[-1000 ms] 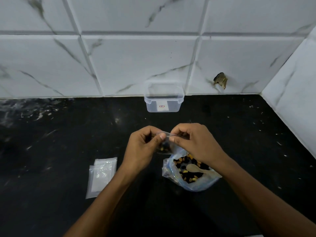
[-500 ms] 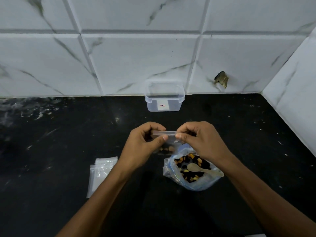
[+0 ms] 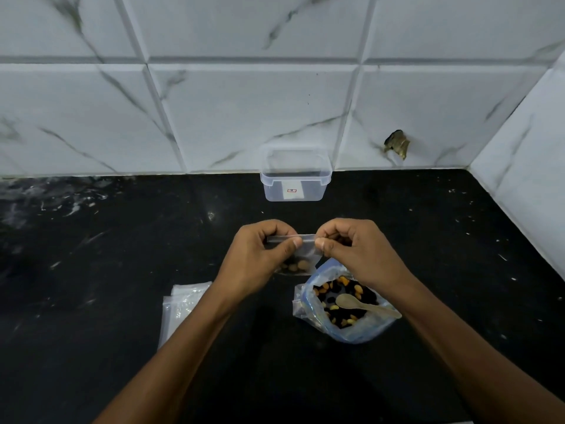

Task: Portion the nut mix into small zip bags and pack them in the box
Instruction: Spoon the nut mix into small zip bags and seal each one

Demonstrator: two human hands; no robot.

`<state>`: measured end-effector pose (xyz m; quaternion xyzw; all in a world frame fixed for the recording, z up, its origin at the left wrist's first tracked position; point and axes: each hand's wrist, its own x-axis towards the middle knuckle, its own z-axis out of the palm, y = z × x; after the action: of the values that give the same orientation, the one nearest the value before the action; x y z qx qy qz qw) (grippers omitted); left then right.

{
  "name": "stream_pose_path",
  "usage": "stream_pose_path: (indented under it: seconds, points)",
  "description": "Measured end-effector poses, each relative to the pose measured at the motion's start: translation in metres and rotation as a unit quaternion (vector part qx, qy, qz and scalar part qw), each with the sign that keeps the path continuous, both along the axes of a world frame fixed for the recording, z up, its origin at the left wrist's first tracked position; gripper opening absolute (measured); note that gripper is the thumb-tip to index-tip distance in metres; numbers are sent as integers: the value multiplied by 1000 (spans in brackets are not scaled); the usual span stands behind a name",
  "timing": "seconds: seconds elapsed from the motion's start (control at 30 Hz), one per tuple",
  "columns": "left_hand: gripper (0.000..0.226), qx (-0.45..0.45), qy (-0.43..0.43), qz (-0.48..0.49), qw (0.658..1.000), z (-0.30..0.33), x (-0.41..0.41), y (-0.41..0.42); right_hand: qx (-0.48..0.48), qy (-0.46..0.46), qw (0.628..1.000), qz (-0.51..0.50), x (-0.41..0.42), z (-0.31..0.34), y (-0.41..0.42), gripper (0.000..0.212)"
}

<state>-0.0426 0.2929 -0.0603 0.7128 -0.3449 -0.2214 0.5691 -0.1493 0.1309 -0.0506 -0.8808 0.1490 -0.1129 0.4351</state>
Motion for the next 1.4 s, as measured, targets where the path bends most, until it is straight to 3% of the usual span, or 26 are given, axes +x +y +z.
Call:
stream_pose_path:
  seconds: [0.23,0.53,1.0,1.4]
  points:
    - [7,50,-85,-8,995,-1,5,-4,-18,-2,1000,2,3,2,4,7]
    - [14,64,-125,-26,990,-2,3,-6,-45,-11,999,13,3,-1,5,8]
    - [10,64,-119,22,991,-16,16,12,-9,1,1000,-11,2,-6,0,10]
    - [12,70,-48,14,996,-23,37,32,-16,22,998,51,20,-13,0,8]
